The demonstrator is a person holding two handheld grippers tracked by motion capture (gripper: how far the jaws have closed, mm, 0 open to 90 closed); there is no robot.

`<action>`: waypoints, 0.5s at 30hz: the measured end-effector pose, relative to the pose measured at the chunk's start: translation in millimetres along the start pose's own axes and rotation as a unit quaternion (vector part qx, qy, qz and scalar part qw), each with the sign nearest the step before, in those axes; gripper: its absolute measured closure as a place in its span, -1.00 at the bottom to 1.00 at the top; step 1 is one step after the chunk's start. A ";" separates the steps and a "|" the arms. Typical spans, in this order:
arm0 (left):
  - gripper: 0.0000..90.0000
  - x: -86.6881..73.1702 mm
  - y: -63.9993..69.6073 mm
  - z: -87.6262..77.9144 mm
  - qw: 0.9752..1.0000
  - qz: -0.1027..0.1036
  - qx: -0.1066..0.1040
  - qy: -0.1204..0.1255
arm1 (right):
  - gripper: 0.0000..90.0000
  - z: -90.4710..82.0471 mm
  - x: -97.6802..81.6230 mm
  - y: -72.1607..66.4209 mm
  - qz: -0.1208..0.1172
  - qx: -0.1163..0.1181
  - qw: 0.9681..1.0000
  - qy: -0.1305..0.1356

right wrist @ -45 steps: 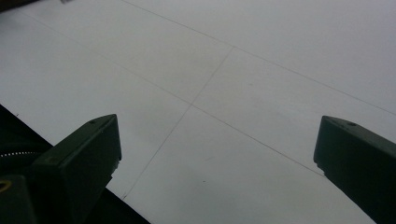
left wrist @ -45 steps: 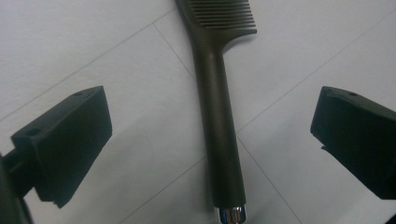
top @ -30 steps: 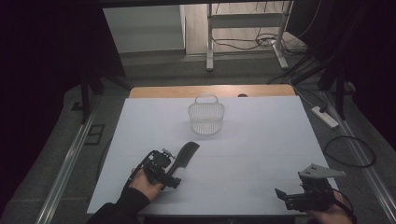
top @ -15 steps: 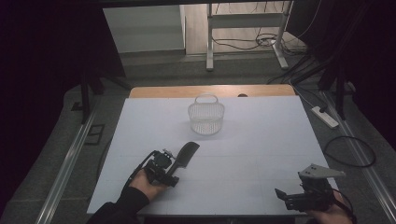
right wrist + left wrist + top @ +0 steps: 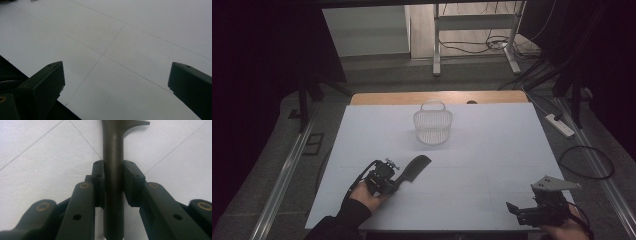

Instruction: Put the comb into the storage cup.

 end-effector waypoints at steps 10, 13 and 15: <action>0.61 2.6 2.1 -6.9 1.000 0.011 -0.006 0.020 | -0.97 -0.1 0.0 0.0 0.000 0.000 1.000 0.000; 0.61 4.5 3.4 -11.1 0.999 0.011 -0.014 0.037 | -0.97 -0.3 0.0 0.0 0.000 -0.001 1.000 0.001; 0.61 6.0 4.5 -14.0 0.999 0.013 -0.018 0.048 | -0.97 -0.5 0.1 -0.1 0.000 -0.001 1.000 0.001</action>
Point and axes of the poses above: each handheld gripper's, and its own axes: z roughly forward along the jaws, x roughly out of its top, y roughly to its right, the point moved 8 cm from there along z, roughly forward along the jaws, and after that the axes turned 2 degrees about y, right-handed, at the moved point
